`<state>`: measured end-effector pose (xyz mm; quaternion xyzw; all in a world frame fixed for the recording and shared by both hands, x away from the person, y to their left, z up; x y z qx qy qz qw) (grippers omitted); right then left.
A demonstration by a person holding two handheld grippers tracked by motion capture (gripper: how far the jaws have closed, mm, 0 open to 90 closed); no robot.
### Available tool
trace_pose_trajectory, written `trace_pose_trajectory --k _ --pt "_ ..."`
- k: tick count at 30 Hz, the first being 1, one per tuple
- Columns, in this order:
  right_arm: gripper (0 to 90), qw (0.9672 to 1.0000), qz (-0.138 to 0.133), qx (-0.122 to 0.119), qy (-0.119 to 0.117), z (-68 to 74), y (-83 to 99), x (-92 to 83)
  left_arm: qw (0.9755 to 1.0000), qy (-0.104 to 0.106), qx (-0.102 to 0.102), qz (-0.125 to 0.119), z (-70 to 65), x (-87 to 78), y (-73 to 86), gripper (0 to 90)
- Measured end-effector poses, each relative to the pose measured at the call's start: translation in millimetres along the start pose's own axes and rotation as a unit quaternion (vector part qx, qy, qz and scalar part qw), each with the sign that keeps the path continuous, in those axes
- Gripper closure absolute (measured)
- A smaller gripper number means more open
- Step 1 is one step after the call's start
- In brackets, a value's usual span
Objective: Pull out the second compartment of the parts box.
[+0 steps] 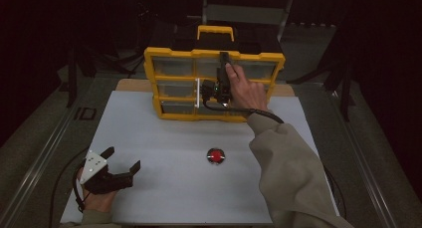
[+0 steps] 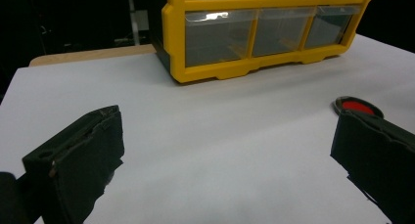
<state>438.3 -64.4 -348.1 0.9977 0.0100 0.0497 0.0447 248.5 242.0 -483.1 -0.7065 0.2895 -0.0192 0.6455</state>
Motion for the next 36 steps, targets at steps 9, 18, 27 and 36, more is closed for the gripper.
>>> trace_pose_trajectory --k 9,18,27,36 --pt "47.6 0.9995 -0.002 -0.018 0.025 1.4 1.7 2.6 1.0 -0.001 -0.001 0.001 0.2 0.0 0.1 0.0" --pt "55.6 0.9984 -0.003 -0.039 0.042 1.0 0.7 2.6 1.0 -0.002 -0.002 0.001 0.9 -0.6 0.2 0.0" --pt "56.1 0.998 -0.005 -0.039 0.049 1.4 1.5 2.8 1.0 -0.002 -0.001 0.002 0.8 -0.5 0.3 0.0" --pt "56.7 0.9983 0.0 -0.026 0.052 2.2 1.1 0.8 1.0 -0.002 -0.002 0.001 1.0 -0.7 0.2 0.0"
Point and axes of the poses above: each handheld gripper's, and its own axes: x roughly forward along the jaws, y roughly out of its underside, z roughly to its left, the point moved 2 cm from there along x, roughly forward along the jaws, and after that the axes turned 7 degrees about -x, right-handed, at the moved point
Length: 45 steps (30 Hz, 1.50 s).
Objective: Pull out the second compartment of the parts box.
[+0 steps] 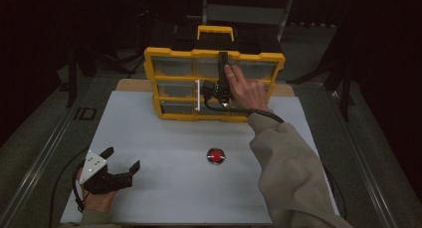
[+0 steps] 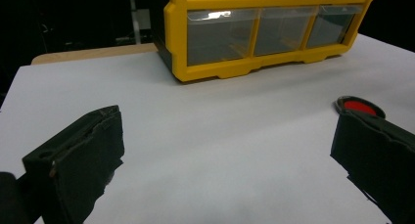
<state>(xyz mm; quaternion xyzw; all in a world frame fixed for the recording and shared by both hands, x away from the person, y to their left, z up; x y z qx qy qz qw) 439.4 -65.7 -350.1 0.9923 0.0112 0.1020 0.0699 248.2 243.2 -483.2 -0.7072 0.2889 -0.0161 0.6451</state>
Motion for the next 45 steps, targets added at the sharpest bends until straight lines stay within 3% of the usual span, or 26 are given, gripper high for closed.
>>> trace_pose_trajectory --k 9,21,32,45 --pt "60.2 1.0 -0.008 0.002 -0.003 -0.7 0.7 -6.2 1.0 0.0 0.001 0.001 -0.2 0.0 0.1 0.0" --pt "72.9 0.9993 -0.015 -0.002 -0.033 -3.1 1.3 -11.4 1.0 -0.001 0.001 0.002 -0.3 0.3 0.2 0.0" --pt "79.1 0.999 -0.014 -0.009 -0.042 -2.3 0.6 -11.0 1.0 -0.001 0.0 0.001 -0.1 0.3 0.2 0.0" --pt "80.2 0.9986 -0.011 -0.013 -0.05 -2.7 -0.4 -13.2 1.0 -0.002 0.0 0.001 0.1 0.3 0.3 0.0"
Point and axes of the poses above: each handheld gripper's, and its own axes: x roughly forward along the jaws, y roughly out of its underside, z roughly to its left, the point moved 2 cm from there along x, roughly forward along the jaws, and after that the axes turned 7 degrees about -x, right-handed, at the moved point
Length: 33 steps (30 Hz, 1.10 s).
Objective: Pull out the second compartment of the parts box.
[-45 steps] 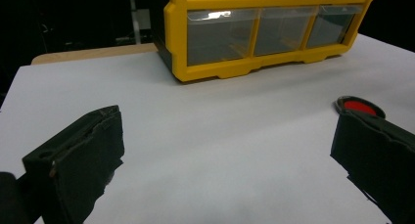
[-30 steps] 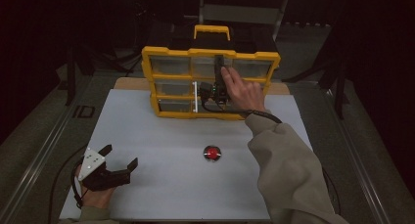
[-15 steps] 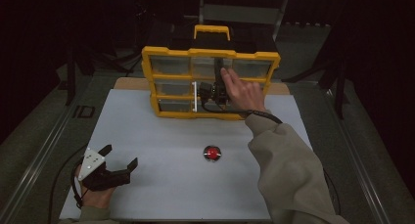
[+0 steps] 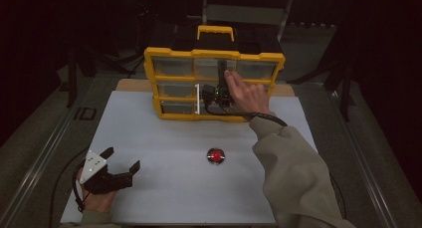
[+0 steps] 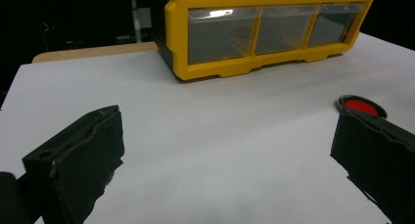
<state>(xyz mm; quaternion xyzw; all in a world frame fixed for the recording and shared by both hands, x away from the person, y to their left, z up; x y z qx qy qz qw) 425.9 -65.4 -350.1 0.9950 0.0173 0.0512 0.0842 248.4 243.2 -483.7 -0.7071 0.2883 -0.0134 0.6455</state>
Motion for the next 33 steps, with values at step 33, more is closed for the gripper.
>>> trace_pose_trajectory --k 33 --pt "80.1 0.9998 -0.004 0.008 -0.015 -5.1 -0.6 -16.6 1.0 -0.002 0.0 0.0 0.2 -0.4 -0.1 0.0"
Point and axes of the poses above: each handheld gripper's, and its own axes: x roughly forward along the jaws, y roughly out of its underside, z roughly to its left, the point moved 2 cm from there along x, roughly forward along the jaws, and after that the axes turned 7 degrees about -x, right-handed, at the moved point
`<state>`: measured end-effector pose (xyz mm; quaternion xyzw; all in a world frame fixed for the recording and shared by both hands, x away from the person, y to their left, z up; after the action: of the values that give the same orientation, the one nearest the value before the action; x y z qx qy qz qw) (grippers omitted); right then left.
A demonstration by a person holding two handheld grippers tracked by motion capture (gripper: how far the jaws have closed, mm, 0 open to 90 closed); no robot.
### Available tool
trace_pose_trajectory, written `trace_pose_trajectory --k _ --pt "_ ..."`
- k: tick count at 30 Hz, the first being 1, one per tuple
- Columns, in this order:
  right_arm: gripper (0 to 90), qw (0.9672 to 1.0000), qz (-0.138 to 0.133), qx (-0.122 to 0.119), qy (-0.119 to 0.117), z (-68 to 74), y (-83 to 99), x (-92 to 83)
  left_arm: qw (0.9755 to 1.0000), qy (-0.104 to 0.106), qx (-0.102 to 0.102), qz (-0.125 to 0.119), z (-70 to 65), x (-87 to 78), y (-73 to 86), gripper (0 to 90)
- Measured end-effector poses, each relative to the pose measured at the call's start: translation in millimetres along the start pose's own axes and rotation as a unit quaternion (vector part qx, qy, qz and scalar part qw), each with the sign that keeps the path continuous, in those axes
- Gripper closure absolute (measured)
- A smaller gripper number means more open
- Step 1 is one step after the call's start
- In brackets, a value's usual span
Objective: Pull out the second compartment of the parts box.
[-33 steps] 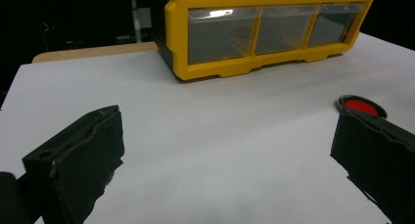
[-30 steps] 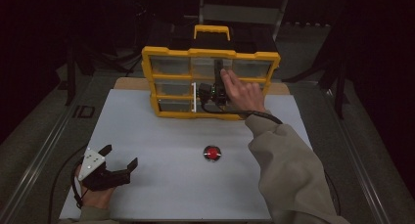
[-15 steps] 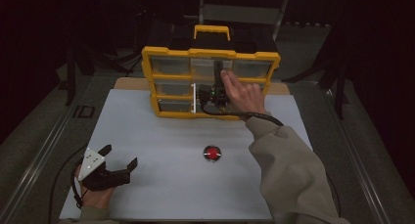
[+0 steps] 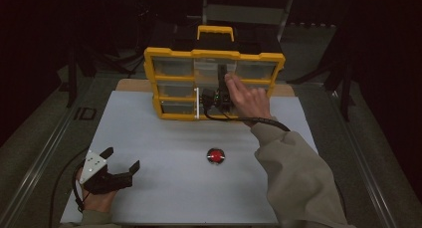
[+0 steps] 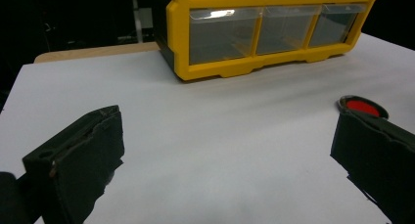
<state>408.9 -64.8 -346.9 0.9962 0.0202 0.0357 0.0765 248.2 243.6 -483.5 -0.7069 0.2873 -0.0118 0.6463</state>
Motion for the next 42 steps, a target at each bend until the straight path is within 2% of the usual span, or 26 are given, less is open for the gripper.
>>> trace_pose_trajectory --k 42 --pt "80.1 0.9999 -0.011 0.003 -0.012 -5.5 0.9 -28.0 1.0 -0.002 -0.003 -0.004 0.4 -1.0 -0.1 0.0"
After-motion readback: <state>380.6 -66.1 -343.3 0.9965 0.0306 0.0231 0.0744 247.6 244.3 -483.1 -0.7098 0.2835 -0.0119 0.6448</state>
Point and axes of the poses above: each handheld gripper's, and its own axes: x roughly forward along the jaws, y roughly out of its underside, z roughly to its left, the point moved 2 cm from there along x, roughly forward along the jaws, and after that the axes turned 7 degrees about -x, right-handed, at the moved point
